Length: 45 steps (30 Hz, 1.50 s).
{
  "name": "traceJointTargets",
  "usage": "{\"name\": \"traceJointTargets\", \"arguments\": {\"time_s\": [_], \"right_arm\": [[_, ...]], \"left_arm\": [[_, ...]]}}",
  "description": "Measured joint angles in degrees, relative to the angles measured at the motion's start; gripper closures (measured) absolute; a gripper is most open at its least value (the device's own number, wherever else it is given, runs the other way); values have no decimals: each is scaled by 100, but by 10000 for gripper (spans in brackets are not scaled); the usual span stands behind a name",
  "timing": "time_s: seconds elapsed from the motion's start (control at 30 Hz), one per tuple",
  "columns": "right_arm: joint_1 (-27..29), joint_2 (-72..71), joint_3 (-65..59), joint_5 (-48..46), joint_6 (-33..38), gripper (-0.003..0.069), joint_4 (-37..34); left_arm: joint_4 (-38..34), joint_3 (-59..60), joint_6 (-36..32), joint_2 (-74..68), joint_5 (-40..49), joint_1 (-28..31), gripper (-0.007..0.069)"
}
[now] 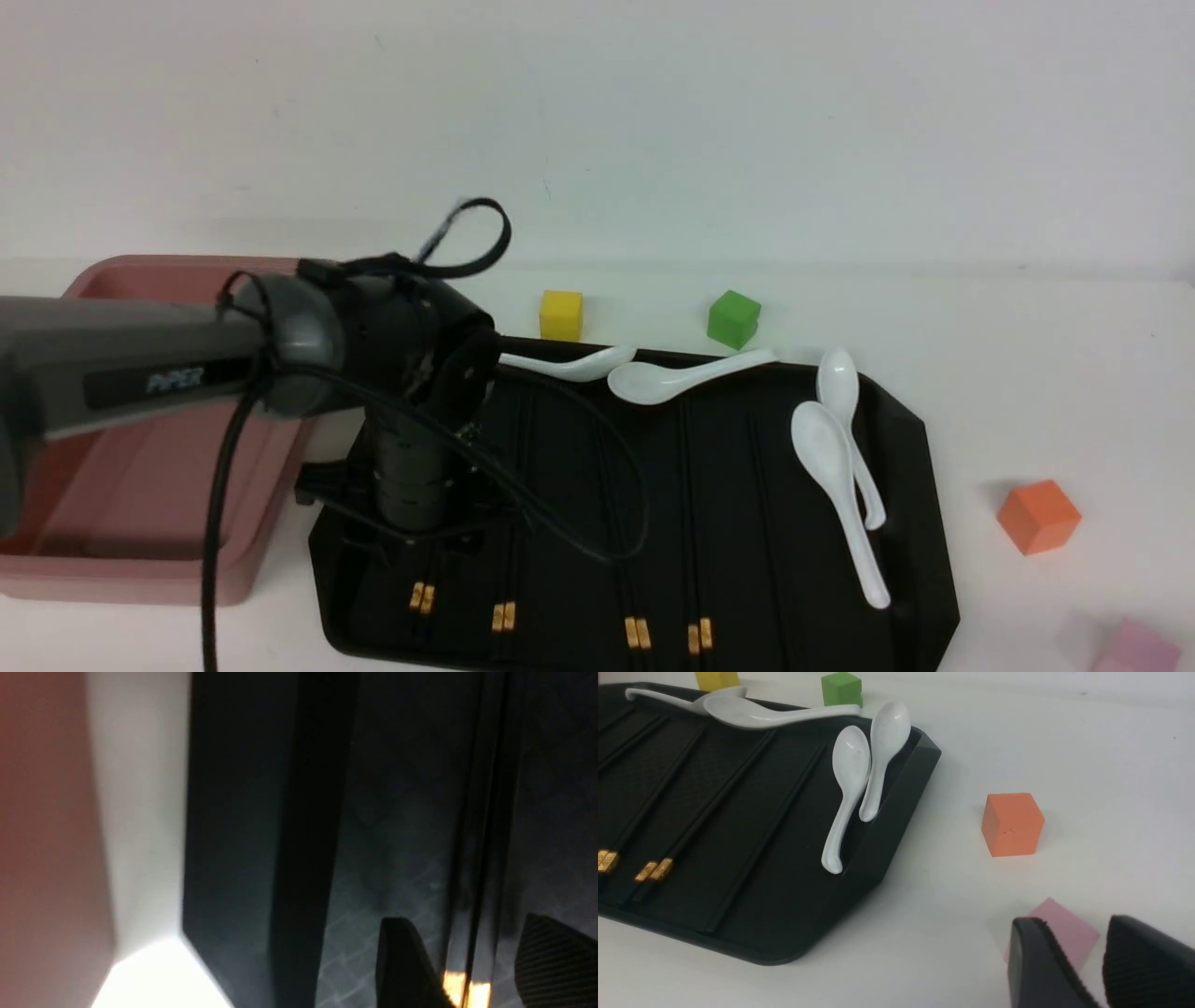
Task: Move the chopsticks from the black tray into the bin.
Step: Use the left arm to grab a pair of chopsticks
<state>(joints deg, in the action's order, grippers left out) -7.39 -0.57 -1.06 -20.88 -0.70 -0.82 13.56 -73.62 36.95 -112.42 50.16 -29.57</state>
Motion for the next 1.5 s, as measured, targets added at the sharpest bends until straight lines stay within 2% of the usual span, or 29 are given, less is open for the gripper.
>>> {"name": "traceJointTargets", "arguments": {"time_s": [0.73,0.9,1.17,1.5], "right_arm": [[0,0,0,0,0,419,0],[0,0,0,0,0,419,0],[0,0,0,0,0,419,0],[0,0,0,0,0,419,0]], "left_arm": [[27,-79,5,-203,-306,0,287],[-15,-111,5,-221,-300,0,345],[-155,-111,5,-233,-348,0,508],[-468,-48,5,1,-268,6,512]]}}
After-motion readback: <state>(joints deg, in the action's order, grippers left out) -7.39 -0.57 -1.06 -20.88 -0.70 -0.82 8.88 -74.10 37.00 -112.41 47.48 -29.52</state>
